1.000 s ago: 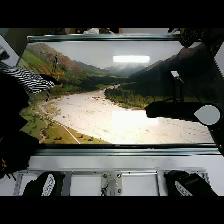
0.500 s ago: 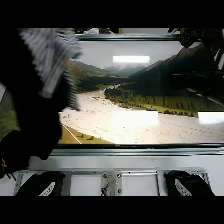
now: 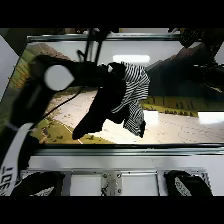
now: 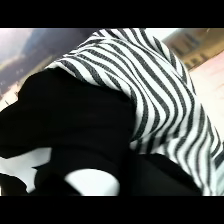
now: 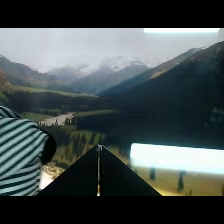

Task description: Fold the clothes and pants, and hang the long-sleeved shirts on hangers.

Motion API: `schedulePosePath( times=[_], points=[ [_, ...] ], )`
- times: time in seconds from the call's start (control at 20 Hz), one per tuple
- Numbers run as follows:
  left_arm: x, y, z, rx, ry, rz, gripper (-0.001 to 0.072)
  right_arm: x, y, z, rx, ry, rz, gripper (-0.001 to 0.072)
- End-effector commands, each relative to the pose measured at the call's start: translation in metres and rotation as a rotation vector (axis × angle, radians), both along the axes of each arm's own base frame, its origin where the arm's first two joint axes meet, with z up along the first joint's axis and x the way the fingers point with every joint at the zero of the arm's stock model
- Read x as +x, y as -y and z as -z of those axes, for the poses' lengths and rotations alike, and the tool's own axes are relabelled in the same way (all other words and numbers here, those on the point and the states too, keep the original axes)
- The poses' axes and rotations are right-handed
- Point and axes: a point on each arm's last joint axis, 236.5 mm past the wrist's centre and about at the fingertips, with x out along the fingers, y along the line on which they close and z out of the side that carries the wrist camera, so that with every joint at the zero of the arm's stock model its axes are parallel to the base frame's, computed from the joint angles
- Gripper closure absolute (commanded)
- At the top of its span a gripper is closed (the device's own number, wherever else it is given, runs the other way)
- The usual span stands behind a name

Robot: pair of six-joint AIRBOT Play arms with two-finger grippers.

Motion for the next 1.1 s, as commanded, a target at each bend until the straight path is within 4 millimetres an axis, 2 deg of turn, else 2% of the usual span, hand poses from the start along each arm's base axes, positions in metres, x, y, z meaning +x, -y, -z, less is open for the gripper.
schedulePosePath(
  times=[0.0,0.05,0.1,0.2,0.25,0.4,0.5,0.65,0.8,0.9,1.05],
  points=[
    [0.038,0.006,0.077,0.054,-0.132,-0.067,-0.0007,0.004,0.002,0.005,0.0,-0.013,0.005,0.0685],
    [0.048,-0.006,0.09,0.052,-0.184,-0.119,0.0027,0.005,0.002,0.007,0.0,-0.02,0.005,0.0684],
    [0.057,-0.022,0.099,0.052,-0.227,-0.173,0.0027,0.008,0.002,0.011,0.001,-0.029,0.005,0.0639],
    [0.068,-0.068,0.113,0.074,-0.324,-0.281,0.0027,0.01,0.002,0.02,0.0,-0.061,0.001,0.0195],
    [0.068,-0.094,0.121,0.098,-0.383,-0.325,0.0027,0.01,0.001,0.029,-0.002,-0.093,-0.005,0.0063],
    [0.046,-0.156,0.163,0.155,-0.527,-0.427,0.0027,0.008,-0.003,0.064,-0.007,-0.224,-0.03,0.0062],
    [0.011,-0.181,0.205,0.169,-0.661,-0.475,0.0027,0.012,-0.003,0.087,-0.005,-0.291,-0.036,0.0063],
    [-0.056,-0.179,0.261,0.096,-0.907,-0.459,0.0027,0.019,-0.003,0.126,0.0,-0.388,-0.036,0.0064],
    [-0.106,-0.178,0.301,0.079,-1.066,-0.458,0.0027,0.023,-0.006,0.161,0.017,-0.488,-0.046,0.0064],
    [-0.122,-0.17,0.313,0.035,-1.114,-0.46,0.0027,0.025,-0.012,0.18,0.046,-0.545,-0.059,0.0063],
    [-0.128,-0.142,0.313,-0.109,-1.133,-0.414,0.0027,0.023,-0.019,0.203,0.083,-0.616,-0.072,0.0064]
  ],
)
